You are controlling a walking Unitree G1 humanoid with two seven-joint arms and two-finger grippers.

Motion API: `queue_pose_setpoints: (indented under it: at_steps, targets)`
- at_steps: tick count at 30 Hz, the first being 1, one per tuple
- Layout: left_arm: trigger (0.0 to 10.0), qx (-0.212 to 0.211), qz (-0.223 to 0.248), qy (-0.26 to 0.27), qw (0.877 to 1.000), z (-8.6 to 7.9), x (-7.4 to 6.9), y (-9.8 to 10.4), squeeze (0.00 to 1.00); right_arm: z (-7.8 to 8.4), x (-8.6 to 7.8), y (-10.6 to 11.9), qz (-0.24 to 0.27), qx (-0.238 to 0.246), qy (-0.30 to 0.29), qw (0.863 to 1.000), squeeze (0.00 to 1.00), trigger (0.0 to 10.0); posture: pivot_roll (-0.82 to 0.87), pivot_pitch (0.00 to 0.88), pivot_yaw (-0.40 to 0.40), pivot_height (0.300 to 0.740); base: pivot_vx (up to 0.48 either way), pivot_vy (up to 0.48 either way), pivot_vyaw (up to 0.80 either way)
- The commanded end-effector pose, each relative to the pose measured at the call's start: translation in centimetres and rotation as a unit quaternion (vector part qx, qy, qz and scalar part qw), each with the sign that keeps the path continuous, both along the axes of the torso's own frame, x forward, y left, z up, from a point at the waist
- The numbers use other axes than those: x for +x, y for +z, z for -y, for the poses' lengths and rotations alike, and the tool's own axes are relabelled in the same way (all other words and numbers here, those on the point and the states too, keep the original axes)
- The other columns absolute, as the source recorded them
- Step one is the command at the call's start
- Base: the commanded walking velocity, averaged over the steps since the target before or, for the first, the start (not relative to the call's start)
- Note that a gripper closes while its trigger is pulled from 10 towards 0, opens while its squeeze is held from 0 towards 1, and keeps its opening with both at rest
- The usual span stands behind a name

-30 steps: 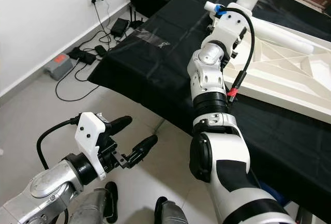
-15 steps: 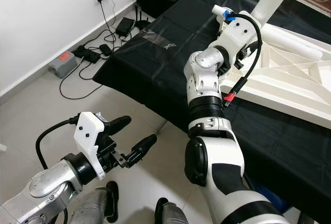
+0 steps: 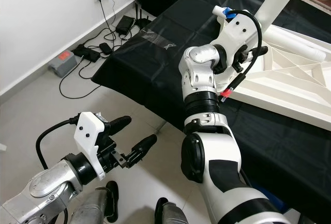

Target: Building children table

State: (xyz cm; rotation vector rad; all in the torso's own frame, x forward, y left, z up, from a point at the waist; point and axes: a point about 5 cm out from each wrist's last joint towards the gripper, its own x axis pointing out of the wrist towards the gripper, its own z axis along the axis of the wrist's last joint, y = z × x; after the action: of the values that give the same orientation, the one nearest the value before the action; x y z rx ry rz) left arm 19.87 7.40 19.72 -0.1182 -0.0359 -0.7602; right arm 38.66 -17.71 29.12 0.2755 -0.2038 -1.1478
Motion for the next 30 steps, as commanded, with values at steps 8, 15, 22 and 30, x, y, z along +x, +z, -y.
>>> queue_pose_setpoints:
  at_steps: [8,15,22,30]
  targets:
    - [10.0,0.003,-0.006,-0.007,1.0,0.4,-0.5,-0.3,0.0,0.9,0.0,-4.5,-0.075,0.085,-0.016,0.993,0.0,10.0,0.18,0.306,-0.11,0.74,0.0,0.0,0.0]
    - [10.0,0.005,-0.007,-0.006,1.0,0.3,-0.5,-0.4,0.0,0.7,0.1,-4.6,-0.069,0.079,0.002,0.994,0.0,10.0,0.18,0.304,-0.114,0.74,0.0,0.0,0.0]
    - [10.0,0.004,-0.008,-0.007,1.0,0.4,-0.6,-0.5,0.0,0.3,0.3,-4.3,-0.057,0.08,0.019,0.995,0.0,10.0,0.18,0.306,-0.115,0.74,0.0,0.0,0.0]
    - [10.0,0.004,-0.009,-0.005,1.0,0.4,-0.5,-0.5,0.0,0.2,0.4,-3.9,-0.05,0.066,0.028,0.996,1.0,10.0,0.17,0.306,-0.116,0.74,0.0,0.0,0.0]
